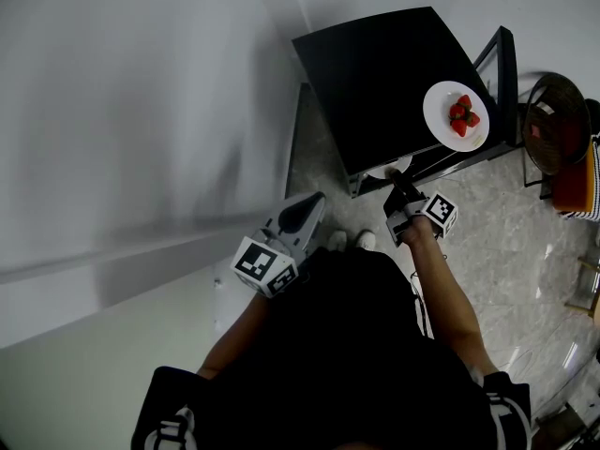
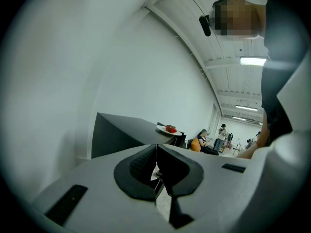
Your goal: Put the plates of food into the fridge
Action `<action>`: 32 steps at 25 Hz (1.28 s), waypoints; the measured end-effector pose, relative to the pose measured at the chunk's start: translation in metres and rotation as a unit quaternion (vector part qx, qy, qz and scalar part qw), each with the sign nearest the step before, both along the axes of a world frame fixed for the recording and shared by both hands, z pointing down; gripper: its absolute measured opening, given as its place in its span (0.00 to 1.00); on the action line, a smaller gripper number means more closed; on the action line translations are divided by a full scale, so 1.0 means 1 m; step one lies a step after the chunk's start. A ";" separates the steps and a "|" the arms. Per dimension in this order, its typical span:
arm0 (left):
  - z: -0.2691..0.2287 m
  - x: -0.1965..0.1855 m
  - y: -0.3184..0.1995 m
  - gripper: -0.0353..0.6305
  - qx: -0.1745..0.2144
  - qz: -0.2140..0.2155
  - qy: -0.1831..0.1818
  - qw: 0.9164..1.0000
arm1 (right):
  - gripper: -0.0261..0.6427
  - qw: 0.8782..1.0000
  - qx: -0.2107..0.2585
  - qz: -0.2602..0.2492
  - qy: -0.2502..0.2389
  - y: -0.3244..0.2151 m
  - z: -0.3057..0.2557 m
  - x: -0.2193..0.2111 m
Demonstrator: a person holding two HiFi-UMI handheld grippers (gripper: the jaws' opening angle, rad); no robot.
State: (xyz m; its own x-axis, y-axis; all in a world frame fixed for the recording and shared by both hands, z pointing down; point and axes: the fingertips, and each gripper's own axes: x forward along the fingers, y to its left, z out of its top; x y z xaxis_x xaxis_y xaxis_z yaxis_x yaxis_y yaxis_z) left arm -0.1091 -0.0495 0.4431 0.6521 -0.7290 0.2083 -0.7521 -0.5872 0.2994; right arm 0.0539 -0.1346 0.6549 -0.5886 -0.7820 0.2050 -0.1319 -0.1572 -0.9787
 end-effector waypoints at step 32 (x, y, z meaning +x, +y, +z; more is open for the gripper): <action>-0.006 -0.009 0.008 0.09 -0.003 -0.007 0.015 1.000 | 0.19 0.999 0.019 0.023 0.011 -0.013 -0.002 -0.010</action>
